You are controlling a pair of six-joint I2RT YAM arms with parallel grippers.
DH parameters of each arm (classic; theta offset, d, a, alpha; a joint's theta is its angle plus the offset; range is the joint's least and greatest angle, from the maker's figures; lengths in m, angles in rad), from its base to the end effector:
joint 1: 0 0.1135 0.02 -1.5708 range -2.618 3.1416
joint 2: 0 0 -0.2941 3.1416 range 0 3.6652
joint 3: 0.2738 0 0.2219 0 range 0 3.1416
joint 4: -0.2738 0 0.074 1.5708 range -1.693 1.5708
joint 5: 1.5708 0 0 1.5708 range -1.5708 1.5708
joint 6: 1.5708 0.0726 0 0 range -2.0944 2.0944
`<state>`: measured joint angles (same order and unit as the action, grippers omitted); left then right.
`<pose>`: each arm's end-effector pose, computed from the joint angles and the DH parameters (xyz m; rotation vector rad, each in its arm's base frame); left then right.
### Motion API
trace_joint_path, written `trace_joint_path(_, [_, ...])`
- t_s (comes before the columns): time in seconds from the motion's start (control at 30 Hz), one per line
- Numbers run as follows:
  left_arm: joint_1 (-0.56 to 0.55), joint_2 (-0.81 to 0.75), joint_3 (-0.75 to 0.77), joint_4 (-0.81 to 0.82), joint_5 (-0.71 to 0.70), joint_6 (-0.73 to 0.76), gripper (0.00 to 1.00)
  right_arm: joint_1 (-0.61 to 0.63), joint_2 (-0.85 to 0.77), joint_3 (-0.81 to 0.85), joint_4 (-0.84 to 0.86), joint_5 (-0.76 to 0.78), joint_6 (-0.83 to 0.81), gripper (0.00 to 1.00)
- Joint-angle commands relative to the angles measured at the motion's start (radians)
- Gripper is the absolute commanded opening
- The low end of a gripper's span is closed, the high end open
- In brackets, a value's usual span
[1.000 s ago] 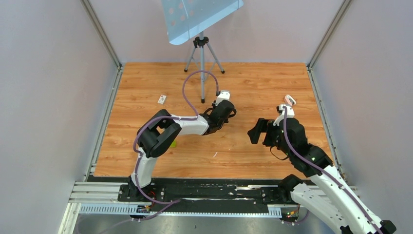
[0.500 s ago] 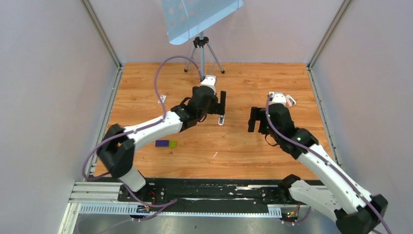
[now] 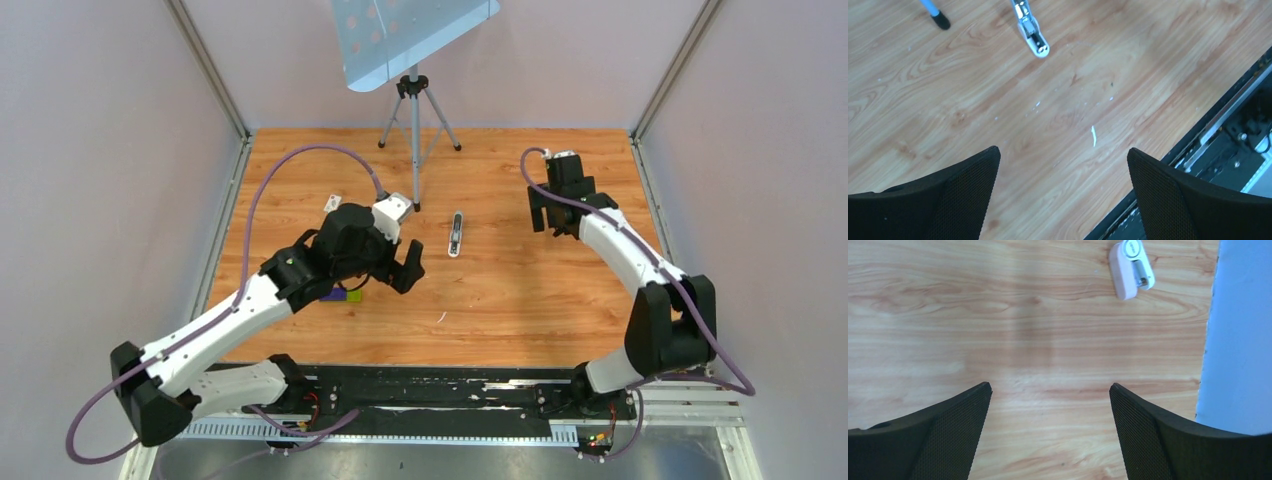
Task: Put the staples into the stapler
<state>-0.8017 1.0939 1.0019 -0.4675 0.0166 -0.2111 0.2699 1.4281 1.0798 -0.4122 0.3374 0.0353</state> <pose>0.1573 -0.1643 0.3371 0.6478 2.0949 -0.6048 0.2982 0.0575 0.2899 -0.1016 2.2878 -0.2356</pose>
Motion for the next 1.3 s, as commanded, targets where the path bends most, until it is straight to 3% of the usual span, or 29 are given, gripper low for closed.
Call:
trace_joint_path(0.0, [-0.005,-0.132,-0.075,-0.097,-0.029,0.106,1.00,-0.129,0.102,0.097,0.015,-0.108,-0.160,0.91])
trace_joint_path(0.13, [-0.004,-0.260,-0.182,-0.003,-0.117,0.131,1.00,-0.231,0.224,0.191,-0.004,-0.193,-0.235,0.90])
trace_joint_path(0.37, [-0.004,-0.400,-0.233,0.003,-0.285,0.180,1.00,-0.372,0.402,0.313,-0.049,-0.316,-0.318,0.89])
trace_joint_path(0.5, [-0.004,-0.419,-0.231,0.009,-0.302,0.198,1.00,-0.416,0.506,0.392,-0.068,-0.402,-0.336,0.91])
trace_joint_path(0.87, [-0.004,-0.377,-0.219,0.001,-0.381,0.210,1.00,-0.457,0.699,0.560,-0.134,-0.423,-0.409,0.94])
trace_joint_path(1.0, [-0.004,-0.363,-0.214,-0.004,-0.401,0.211,0.99,-0.457,0.720,0.578,-0.148,-0.449,-0.408,0.85])
trace_joint_path(1.27, [-0.004,-0.375,-0.218,0.004,-0.429,0.203,0.98,-0.456,0.710,0.602,-0.194,-0.468,-0.376,0.58])
